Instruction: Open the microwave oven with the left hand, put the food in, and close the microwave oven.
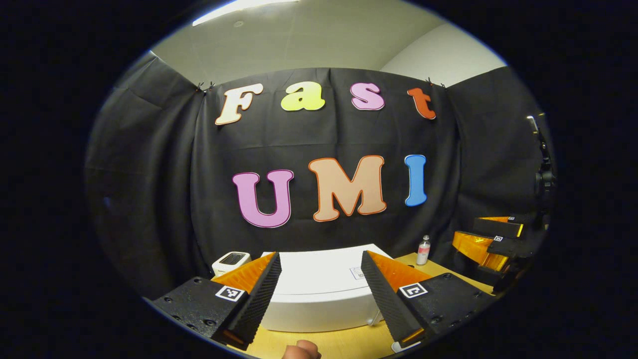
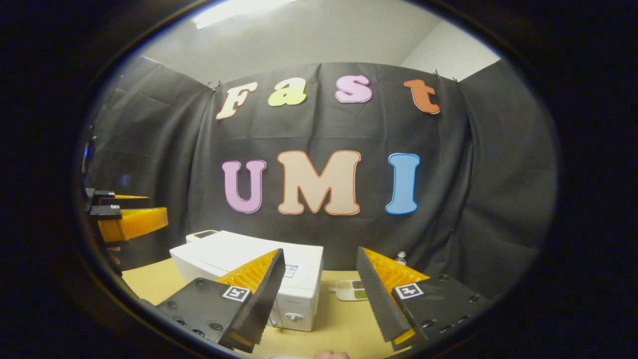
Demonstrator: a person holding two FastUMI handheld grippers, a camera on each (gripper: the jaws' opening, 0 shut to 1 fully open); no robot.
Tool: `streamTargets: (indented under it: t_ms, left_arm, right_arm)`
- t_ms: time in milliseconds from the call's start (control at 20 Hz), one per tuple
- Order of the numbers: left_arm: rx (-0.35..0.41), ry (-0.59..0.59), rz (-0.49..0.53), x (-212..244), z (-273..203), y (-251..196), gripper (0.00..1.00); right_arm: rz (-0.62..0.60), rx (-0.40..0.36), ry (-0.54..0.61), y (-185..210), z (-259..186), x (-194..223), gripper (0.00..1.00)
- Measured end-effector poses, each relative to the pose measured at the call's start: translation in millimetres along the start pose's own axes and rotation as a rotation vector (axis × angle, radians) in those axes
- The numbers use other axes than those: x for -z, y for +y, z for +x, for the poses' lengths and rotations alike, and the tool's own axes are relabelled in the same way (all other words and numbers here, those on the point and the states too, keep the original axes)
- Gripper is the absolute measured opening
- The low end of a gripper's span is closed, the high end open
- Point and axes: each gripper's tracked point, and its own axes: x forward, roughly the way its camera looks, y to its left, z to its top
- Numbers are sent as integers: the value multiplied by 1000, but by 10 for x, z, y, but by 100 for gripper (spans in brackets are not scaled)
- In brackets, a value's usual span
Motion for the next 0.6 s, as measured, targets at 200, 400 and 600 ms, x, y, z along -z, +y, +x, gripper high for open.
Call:
streamTargets:
  t_ms: [200,400,600]
  left_arm:
    - [2,26,-23,87,-22,-9,97]
    - [10,59,-64,173,-52,-1,97]
    - [0,60,-47,157,-51,77,97]
  right_arm:
    - [-5,2,0,3,-22,19,84]
    - [8,-12,3,100,1,39,89]
    - [0,-31,1,178,6,46,84]
